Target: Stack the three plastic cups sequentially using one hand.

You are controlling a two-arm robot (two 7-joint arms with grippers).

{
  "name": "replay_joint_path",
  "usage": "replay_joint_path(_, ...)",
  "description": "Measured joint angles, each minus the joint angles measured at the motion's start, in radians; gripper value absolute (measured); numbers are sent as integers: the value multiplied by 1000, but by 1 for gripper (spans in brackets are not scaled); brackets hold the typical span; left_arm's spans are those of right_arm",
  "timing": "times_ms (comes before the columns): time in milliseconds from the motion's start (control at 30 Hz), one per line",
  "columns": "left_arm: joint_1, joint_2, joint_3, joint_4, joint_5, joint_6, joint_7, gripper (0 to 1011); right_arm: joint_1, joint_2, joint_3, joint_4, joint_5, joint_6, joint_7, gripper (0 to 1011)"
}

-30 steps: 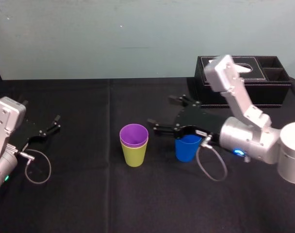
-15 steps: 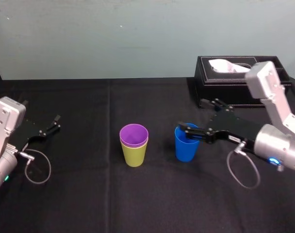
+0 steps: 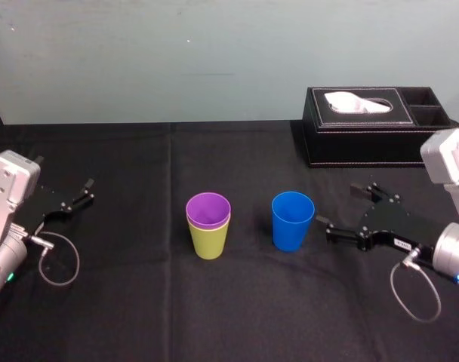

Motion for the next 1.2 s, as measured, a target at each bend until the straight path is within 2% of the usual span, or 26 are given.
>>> replay_joint_path(267, 0, 0, 0, 0, 0, 0, 0, 1010, -28, 7, -8, 17, 1, -7, 8, 1003)
replay_joint_path(467, 0, 0, 0, 0, 0, 0, 0, 1010, -29, -9, -30, 37, -7, -6, 9, 1003)
replay_joint_path(1200, 0, 0, 0, 0, 0, 0, 0, 1010, 32, -80, -82, 114, -58, 16, -10, 1003)
